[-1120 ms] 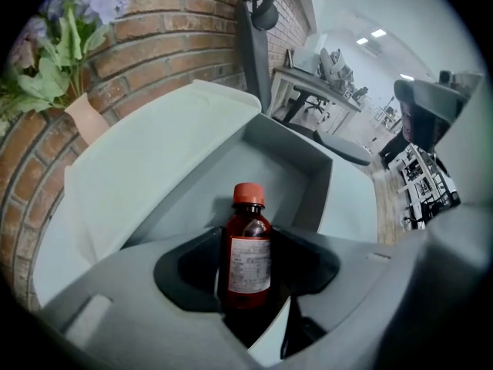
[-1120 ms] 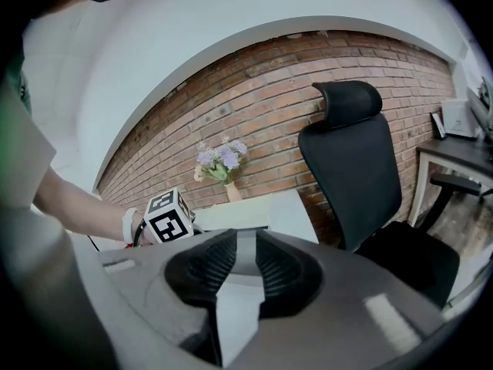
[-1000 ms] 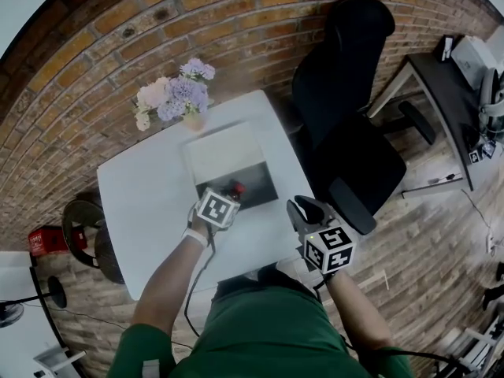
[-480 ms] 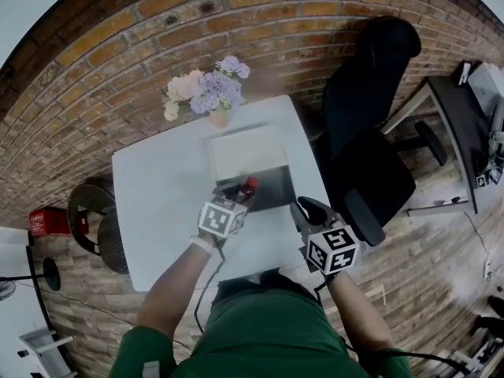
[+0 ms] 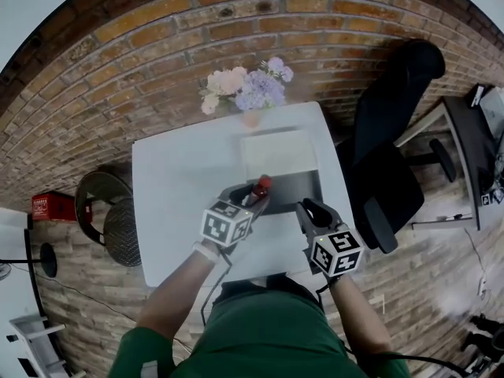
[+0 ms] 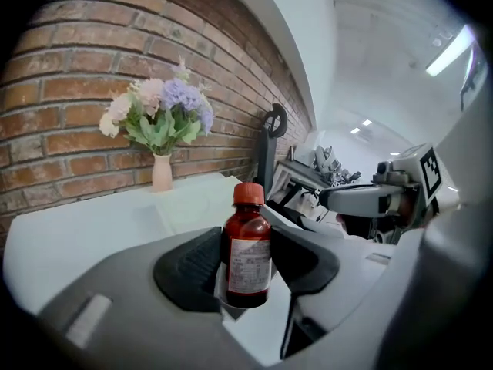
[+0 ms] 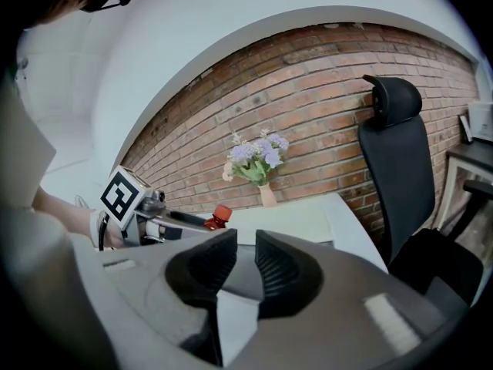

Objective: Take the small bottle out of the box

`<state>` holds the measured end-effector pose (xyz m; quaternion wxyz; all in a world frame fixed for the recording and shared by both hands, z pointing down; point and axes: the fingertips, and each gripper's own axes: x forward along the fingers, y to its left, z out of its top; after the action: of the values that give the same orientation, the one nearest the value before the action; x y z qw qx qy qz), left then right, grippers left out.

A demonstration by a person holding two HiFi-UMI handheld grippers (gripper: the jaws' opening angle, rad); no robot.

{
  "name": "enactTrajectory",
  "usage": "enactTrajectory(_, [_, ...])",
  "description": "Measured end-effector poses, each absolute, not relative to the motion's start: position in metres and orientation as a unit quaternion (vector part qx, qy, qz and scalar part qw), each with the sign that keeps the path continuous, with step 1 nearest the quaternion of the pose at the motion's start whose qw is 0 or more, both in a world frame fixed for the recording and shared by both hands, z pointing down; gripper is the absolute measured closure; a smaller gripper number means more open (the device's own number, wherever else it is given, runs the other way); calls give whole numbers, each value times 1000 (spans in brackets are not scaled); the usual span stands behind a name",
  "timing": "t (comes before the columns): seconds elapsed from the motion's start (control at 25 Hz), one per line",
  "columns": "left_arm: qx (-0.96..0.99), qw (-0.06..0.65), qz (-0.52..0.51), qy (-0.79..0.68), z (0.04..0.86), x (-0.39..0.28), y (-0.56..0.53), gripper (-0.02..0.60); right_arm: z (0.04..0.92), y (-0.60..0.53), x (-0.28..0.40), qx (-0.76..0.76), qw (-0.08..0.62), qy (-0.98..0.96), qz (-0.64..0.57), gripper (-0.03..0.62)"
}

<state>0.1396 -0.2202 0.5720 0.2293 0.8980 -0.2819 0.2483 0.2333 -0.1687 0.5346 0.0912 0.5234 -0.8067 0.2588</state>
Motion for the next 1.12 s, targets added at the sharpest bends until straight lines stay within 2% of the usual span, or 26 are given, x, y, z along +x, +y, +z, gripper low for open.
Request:
enactTrajectory(0.56, [894, 266, 147, -328, 527, 24, -223, 371, 507, -179, 150, 533, 88, -812, 223, 520])
enactTrajectory(1.12, [881, 306, 60, -355, 513, -52, -228, 371, 476, -183, 117, 562, 82, -801, 191, 534])
